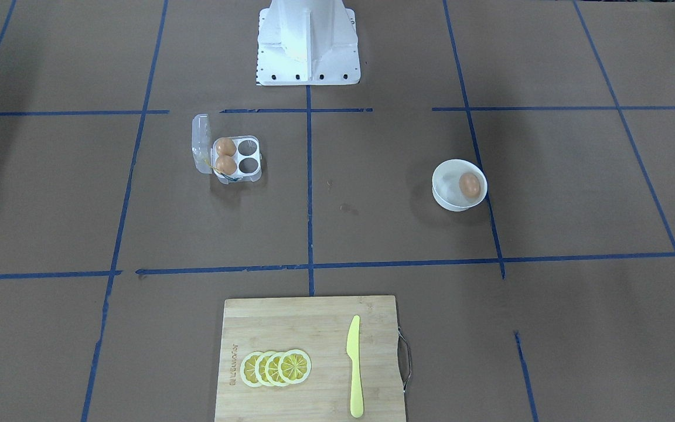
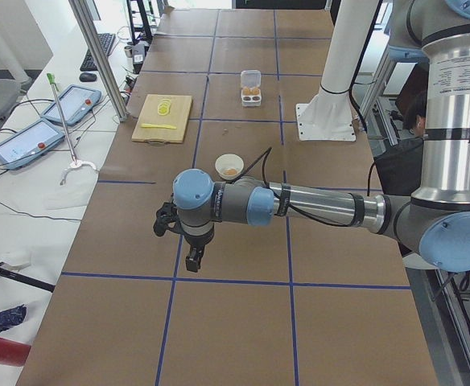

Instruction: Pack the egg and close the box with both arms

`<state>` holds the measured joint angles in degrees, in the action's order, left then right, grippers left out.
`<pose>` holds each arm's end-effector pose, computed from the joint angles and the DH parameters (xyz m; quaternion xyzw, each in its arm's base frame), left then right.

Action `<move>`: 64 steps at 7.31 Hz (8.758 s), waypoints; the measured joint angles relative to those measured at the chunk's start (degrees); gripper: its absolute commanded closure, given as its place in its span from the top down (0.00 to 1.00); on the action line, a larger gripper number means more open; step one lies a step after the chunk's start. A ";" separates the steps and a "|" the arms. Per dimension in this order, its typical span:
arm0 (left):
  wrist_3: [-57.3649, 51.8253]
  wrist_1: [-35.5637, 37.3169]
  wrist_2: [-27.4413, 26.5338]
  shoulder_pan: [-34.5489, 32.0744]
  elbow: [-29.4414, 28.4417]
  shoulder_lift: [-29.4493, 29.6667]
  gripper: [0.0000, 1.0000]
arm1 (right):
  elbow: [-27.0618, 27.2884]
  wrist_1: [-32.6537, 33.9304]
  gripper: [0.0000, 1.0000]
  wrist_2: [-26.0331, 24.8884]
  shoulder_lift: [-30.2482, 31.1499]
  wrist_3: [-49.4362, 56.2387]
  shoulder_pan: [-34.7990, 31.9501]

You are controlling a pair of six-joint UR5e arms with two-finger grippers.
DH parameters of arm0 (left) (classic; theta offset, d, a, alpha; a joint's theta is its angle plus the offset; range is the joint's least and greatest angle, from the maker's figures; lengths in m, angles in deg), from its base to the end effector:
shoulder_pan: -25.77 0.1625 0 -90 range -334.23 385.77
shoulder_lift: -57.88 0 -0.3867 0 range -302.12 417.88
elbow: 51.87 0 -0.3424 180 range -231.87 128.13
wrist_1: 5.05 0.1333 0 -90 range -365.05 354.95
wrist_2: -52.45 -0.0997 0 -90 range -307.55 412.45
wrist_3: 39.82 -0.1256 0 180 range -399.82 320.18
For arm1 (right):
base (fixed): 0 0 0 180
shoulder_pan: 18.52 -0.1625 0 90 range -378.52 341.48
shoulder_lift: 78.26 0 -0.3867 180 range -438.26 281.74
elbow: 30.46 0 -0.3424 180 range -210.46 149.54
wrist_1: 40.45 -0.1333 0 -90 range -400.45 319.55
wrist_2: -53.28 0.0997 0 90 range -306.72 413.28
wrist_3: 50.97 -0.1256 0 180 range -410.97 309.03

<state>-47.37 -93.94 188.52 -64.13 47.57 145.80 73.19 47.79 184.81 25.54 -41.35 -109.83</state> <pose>-0.0421 -0.4342 0.5808 0.0754 0.3866 0.0826 0.9154 0.0581 -0.3512 0.6301 0.0468 -0.3516 -0.0727 0.9321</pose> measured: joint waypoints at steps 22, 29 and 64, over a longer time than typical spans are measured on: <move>78.32 -29.56 -33.46 52.05 12.24 9.75 0.75 | -0.64 -16.44 1.00 6.97 -1.43 -6.27 0.77; 80.22 -25.49 -35.37 55.92 8.82 10.26 0.76 | -0.84 -16.44 1.00 7.60 -1.35 -6.27 0.72; 48.18 -60.12 -40.29 56.50 -4.31 29.60 0.00 | -1.52 -16.44 1.00 7.57 -1.48 -6.27 0.71</move>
<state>0.80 -154.06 148.23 -7.62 43.26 175.40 71.67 31.36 192.38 24.06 -47.63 -109.13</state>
